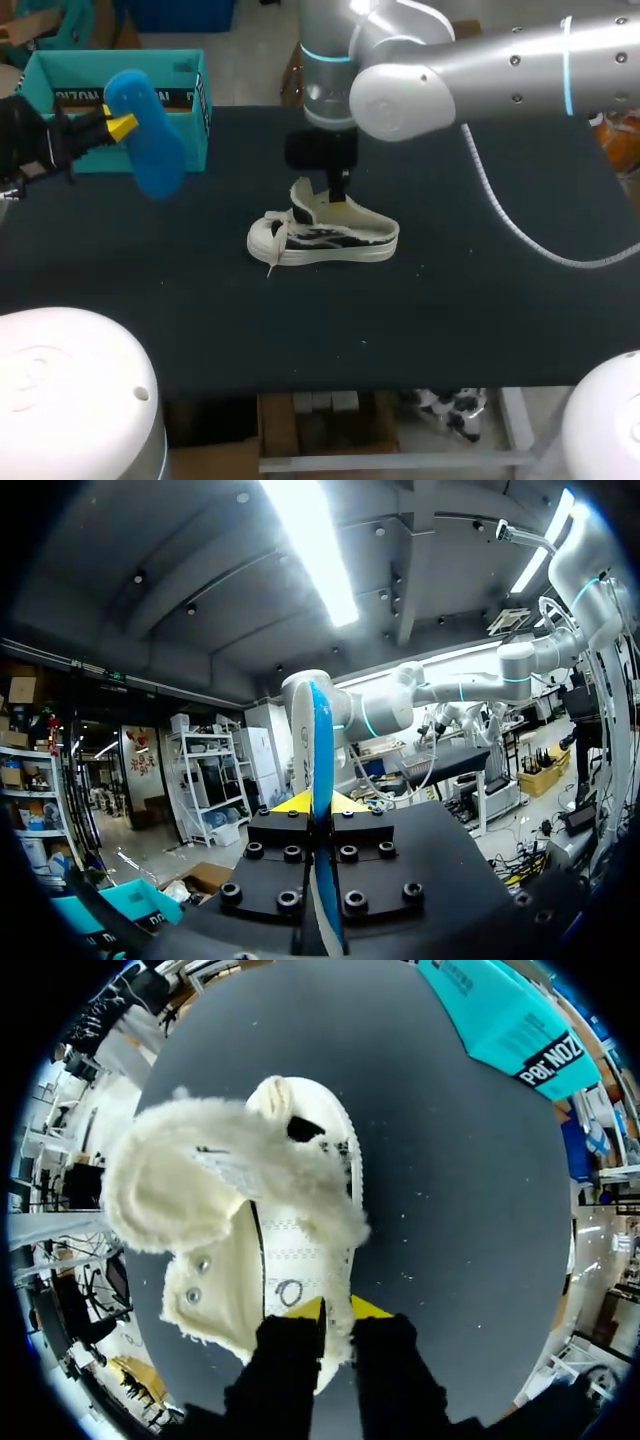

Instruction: Open the shoe tongue, take the insole out of the shoe, put the insole back into the shoe, and pack the shoe into the shoebox

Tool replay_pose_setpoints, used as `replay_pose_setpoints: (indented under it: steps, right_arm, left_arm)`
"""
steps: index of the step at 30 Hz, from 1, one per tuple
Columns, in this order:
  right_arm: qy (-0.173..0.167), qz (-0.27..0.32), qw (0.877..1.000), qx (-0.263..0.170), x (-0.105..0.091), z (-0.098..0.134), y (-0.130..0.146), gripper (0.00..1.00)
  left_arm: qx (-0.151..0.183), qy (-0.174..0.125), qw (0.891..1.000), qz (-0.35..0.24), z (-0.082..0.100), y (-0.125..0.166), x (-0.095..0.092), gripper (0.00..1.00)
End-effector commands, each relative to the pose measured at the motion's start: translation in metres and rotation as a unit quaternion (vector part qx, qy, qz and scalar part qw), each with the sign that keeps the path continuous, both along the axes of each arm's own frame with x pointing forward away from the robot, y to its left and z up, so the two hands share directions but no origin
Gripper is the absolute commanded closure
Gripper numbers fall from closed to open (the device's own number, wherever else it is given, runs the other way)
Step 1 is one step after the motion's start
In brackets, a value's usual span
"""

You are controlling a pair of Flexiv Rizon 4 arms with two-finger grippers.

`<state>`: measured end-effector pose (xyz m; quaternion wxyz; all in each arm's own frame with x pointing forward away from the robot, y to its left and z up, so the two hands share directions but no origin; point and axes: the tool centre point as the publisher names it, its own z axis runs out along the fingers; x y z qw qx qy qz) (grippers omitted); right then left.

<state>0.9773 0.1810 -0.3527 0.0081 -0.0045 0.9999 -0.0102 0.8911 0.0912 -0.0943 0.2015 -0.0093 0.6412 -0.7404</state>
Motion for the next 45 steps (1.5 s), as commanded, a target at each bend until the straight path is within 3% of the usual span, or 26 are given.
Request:
replay_pose_setpoints:
  steps: [1, 7, 12, 16, 21, 27, 36, 45]
  right_arm:
    - [-0.005, -0.003, 1.000, -0.004, -0.005, 0.003, 0.001, 1.00]
    - [-0.002, -0.031, 1.000, -0.003, -0.007, 0.006, 0.002, 1.00]
    - [0.003, -0.101, 0.995, 0.021, -0.013, 0.016, -0.002, 1.00]
    - [0.005, -0.173, 0.984, 0.045, -0.023, 0.024, -0.006, 1.00]
    - [-0.002, -0.260, 0.963, 0.075, -0.033, 0.037, -0.006, 1.00]
    - [-0.005, -0.356, 0.927, 0.119, -0.044, 0.048, -0.001, 1.00]
    - [-0.015, -0.458, 0.871, 0.178, -0.068, 0.041, 0.001, 1.00]
    - [-0.013, -0.495, 0.845, 0.201, -0.067, 0.023, -0.009, 1.00]
  left_arm:
    - [-0.001, -0.001, 1.000, -0.010, -0.001, 0.000, 0.013, 1.00]
    - [-0.007, -0.003, 0.999, -0.037, -0.001, -0.004, 0.032, 1.00]
    - [-0.014, -0.016, 0.996, -0.088, 0.004, -0.021, 0.055, 1.00]
    - [-0.024, -0.031, 0.990, -0.138, 0.010, -0.041, 0.074, 1.00]
    - [-0.027, -0.048, 0.980, -0.193, 0.020, -0.061, 0.096, 1.00]
    - [-0.039, -0.058, 0.967, -0.244, 0.033, -0.078, 0.125, 1.00]
    - [-0.044, -0.060, 0.953, -0.293, 0.037, -0.088, 0.152, 1.00]
    - [-0.044, -0.053, 0.951, -0.302, 0.029, -0.090, 0.164, 1.00]
